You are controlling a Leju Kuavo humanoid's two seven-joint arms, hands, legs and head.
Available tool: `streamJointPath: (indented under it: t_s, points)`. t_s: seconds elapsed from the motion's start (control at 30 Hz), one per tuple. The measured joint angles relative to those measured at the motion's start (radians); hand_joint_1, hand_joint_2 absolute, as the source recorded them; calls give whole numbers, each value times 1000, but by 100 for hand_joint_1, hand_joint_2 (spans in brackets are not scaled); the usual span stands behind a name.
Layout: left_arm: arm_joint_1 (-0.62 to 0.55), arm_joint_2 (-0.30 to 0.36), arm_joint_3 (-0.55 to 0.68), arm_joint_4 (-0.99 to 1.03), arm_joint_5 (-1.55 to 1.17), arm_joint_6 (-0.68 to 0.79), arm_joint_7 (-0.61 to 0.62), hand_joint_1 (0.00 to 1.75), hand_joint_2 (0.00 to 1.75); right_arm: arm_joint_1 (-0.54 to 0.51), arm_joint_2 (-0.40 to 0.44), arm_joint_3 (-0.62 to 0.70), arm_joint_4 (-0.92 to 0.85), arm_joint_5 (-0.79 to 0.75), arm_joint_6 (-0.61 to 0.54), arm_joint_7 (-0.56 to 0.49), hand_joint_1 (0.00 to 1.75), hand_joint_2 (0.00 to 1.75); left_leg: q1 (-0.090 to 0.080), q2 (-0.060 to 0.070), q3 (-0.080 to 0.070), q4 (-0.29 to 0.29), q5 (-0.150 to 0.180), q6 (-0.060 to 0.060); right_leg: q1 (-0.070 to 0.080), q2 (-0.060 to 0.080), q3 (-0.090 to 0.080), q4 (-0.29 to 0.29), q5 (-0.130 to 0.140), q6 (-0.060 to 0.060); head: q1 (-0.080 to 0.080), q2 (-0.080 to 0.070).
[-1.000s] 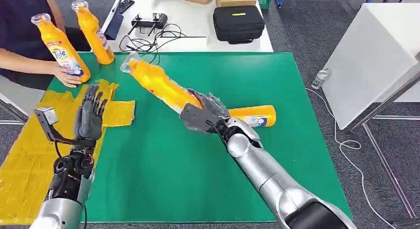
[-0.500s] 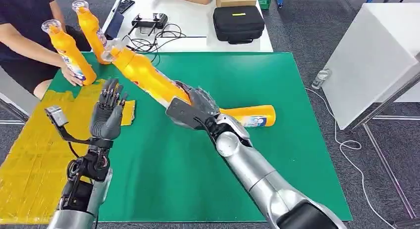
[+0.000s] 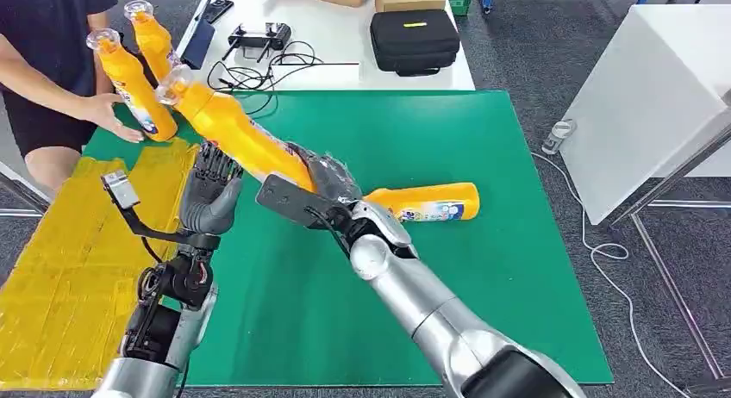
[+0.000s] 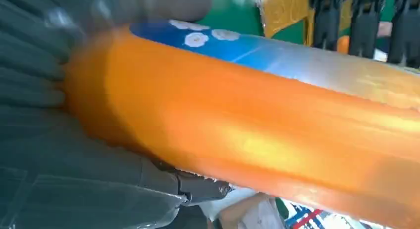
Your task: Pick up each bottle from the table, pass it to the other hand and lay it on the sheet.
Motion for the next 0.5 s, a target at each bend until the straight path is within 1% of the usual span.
streamJointPath:
  t_s: [0.13, 0.27, 0.47, 0.5]
  points:
    - [0, 2, 2, -5, 37, 10, 23, 0, 175, 32, 19, 127, -3, -48, -27, 31, 175, 175, 0, 0, 0, 0, 0, 0, 0, 0, 0, 0, 0, 0, 0, 0]
    - [24, 10, 16, -22, 57, 13, 37, 0, 175, 39, 22, 244, -15, -112, -33, 67, 175, 175, 0, 0, 0, 0, 0, 0, 1, 0, -1, 0, 0, 0, 0, 0]
    - [54, 14, 32, -42, 62, 15, 49, 0, 175, 36, 19, 323, -17, -148, -44, 95, 175, 175, -1, 1, 0, 0, 0, 0, 0, 0, 0, 0, 0, 0, 0, 0]
    - [56, 14, 33, -45, 61, 16, 51, 133, 175, 36, 18, 330, -17, -156, -45, 97, 175, 175, -1, 1, 0, 0, 0, 0, 0, 0, 0, 0, 0, 0, 0, 0]
